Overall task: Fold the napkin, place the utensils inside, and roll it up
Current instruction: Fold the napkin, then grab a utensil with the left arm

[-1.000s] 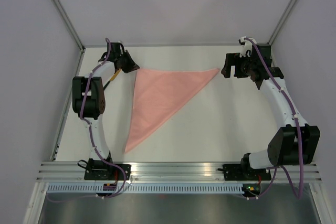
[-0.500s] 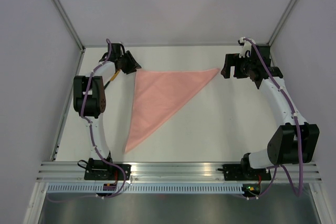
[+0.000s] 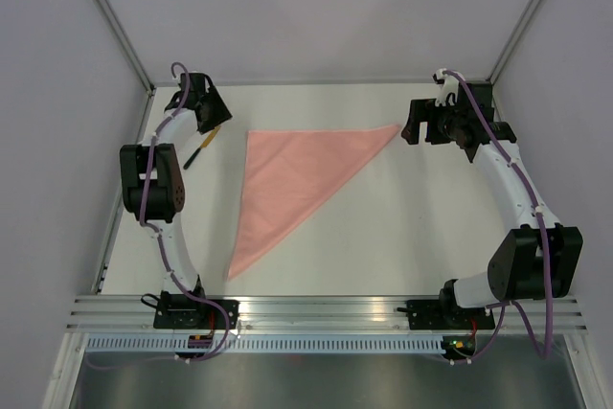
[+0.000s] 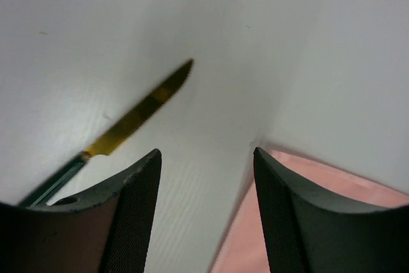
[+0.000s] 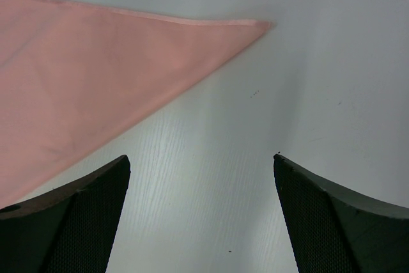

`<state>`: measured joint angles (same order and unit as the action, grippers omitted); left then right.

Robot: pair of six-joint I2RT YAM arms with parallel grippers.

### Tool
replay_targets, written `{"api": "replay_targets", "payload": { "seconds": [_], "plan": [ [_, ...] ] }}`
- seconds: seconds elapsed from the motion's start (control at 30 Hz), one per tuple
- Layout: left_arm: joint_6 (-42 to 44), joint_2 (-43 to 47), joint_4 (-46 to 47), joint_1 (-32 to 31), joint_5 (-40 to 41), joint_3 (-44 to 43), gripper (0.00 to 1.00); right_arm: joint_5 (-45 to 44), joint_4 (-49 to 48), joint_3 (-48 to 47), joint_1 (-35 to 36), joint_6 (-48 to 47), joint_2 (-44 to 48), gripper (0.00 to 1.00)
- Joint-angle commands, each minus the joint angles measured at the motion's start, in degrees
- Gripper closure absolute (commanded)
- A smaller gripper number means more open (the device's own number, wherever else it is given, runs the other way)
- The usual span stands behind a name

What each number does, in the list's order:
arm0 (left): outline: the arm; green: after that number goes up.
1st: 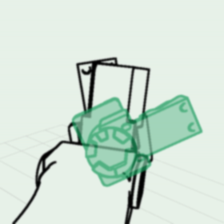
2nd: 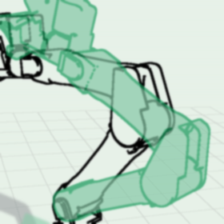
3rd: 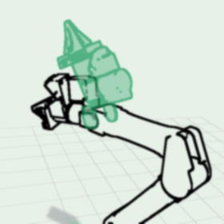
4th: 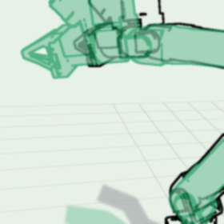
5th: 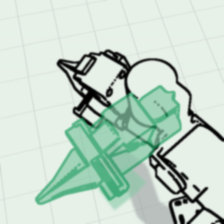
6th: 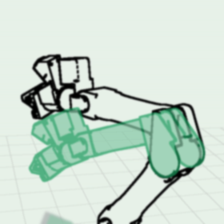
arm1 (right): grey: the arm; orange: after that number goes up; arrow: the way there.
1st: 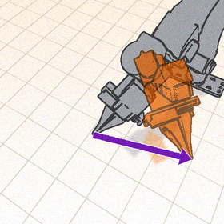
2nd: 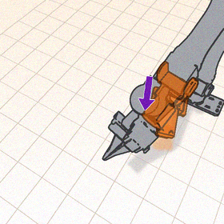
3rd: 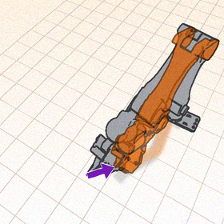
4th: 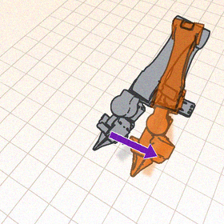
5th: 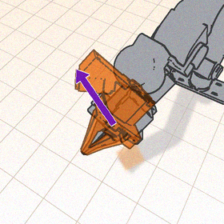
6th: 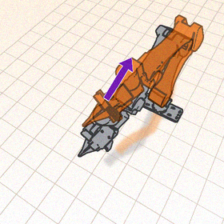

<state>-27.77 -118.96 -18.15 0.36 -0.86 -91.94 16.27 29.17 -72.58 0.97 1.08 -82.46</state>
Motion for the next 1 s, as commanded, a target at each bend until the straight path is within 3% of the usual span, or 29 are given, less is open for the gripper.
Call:
{"api": "replay_targets", "payload": {
  "seconds": [0.0, 0.2, 0.37, 0.97],
  "plan": [
    [4.8, 5.9, -5.0, 1.9, 15.1, 1.5, 0.36, 1.4, 1.7, -2.1, 0.3, 0.3, 1.9, 0.02],
    [11.5, 6.9, -8.8, 2.2, 23.1, 3.9, 0.36, 2.4, 2.1, -1.8, 0.3, -0.1, 3.4, 0.02],
    [14.9, 6.5, -10.0, 2.2, 23.4, 5.5, 0.35, 3.4, 2.4, -1.8, 0.3, -0.1, 3.3, 0.02],
    [20.2, -2.2, -12.3, 3.9, 13.6, 2.9, 0.36, 4.6, 2.7, -1.7, 0.3, -0.4, 3.7, 0.02]
  ]
}}
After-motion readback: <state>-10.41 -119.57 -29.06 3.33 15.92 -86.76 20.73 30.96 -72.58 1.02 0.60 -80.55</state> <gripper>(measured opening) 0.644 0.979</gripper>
